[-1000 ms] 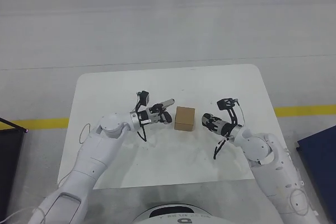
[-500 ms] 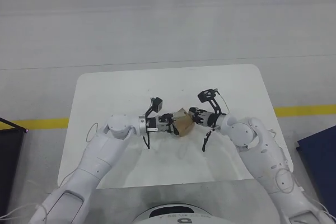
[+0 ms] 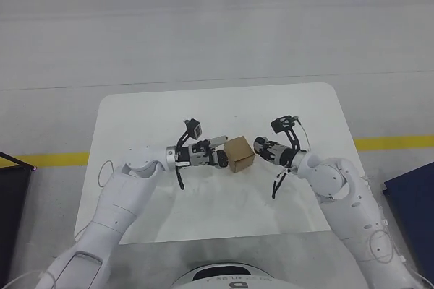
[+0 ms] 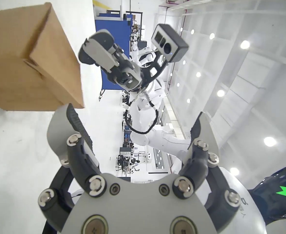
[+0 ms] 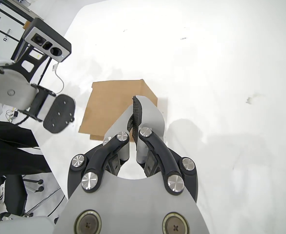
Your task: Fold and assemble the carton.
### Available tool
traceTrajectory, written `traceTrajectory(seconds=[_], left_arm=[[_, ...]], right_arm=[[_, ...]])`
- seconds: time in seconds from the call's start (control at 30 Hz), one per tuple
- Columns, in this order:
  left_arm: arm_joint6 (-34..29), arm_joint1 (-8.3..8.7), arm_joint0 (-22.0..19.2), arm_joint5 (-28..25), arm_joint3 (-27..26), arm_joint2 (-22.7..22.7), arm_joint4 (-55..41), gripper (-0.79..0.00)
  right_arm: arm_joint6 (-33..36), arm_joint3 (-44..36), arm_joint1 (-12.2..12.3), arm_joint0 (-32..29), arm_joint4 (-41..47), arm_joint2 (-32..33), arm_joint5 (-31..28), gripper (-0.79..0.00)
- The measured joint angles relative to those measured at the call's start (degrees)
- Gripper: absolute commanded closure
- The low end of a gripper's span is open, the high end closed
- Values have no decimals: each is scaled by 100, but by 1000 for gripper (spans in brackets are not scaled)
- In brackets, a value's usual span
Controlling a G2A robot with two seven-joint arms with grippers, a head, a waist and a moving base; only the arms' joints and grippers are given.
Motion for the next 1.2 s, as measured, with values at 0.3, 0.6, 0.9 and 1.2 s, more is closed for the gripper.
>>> traceTrajectory(seconds=[0.3,0.6,0.9,1.2], left_arm=[[591,96,-218,-146,192,-485,60,-785],[1385,-73,-830,-73,945,-26,244,-785],[1503,-344,-1267,-144,1644,645,152,-785],[1351,-455,-1424,-287,1920,771,-82,-785]], right_arm=[[-326,-612,65,-597,-132,227,-60,0],[-577,-891,4,-399,-719,-438,-41,0],[-327,-598,-32,-64,-1024,-833,52,0],[-226,-622,-10,-61,-1048,-780,129,0]])
